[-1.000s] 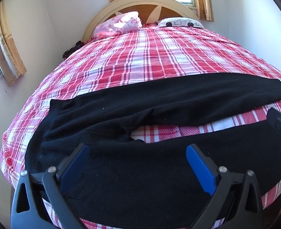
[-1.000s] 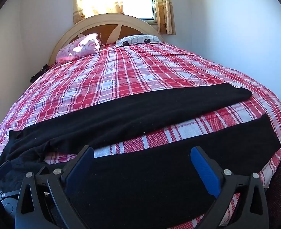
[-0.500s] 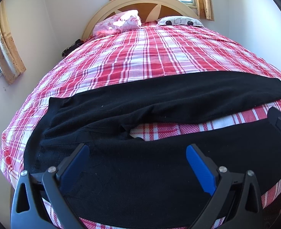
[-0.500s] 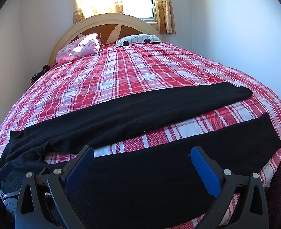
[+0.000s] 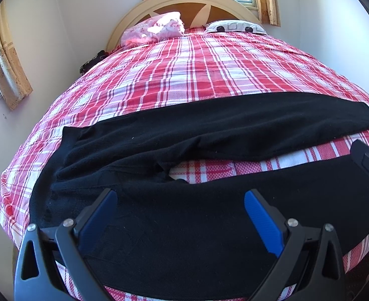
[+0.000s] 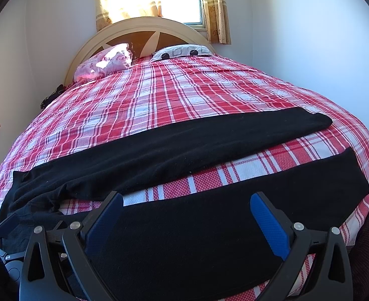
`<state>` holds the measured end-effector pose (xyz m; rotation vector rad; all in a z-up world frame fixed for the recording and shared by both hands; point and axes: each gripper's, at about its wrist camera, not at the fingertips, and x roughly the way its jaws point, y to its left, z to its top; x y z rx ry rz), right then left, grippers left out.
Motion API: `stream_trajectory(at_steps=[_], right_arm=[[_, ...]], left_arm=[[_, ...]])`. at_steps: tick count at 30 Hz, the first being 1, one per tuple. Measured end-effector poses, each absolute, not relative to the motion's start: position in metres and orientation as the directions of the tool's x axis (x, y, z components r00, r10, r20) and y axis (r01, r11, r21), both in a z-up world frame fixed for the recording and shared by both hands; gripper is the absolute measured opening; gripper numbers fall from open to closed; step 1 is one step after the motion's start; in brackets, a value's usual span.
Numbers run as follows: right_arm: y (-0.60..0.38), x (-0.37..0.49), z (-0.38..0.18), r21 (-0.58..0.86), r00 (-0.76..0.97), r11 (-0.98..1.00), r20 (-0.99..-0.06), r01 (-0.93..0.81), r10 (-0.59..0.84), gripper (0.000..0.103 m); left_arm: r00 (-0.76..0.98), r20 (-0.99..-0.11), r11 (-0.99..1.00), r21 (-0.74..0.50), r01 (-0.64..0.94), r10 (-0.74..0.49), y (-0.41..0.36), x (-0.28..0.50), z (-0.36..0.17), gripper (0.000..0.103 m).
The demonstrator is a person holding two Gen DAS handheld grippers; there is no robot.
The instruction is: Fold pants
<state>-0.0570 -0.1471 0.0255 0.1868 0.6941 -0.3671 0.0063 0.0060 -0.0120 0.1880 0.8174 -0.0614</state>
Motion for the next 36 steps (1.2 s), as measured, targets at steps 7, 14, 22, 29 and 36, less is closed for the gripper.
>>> stream_trajectory(at_steps=[7,14,22,29,36], right_arm=[[-0.1452,-0.0575,0.025,0.046,0.708,0.921,-0.655,0.387,-0.265,0.102],[-0.1456,-0.0572,0.025,0.047,0.708,0.921,-0.656,0.386,-0.263,0.102],[-0.1447,-0.057,0.0252,0.047,0.708,0.921,-0.655,0.386,-0.264,0.102],[-0.1433,-0.0571,0.0253,0.048,0.709,0.922,-0.654,0.385,-0.262,0.102],[-0.1411,-0.0569,0.0261,0.044,0.711,0.924,-0.653,0.38,-0.261,0.102]], left_arm=[[0.68,-0.733,0.982,0.139,0.126,0.017,0.0056,0.0058,-0.0131,0.103],[0.681,-0.732,0.982,0.142,0.126,0.018,0.0056,0.0059,-0.0131,0.103],[0.679,-0.734,0.983,0.137,0.125,0.016,0.0069,0.0046,-0.0146,0.103],[0.678,-0.735,0.983,0.136,0.127,0.014,0.0077,0.0049,-0.0154,0.103],[0.673,-0.74,0.984,0.129,0.123,0.013,0.0109,0.0051,-0.0158,0.103]])
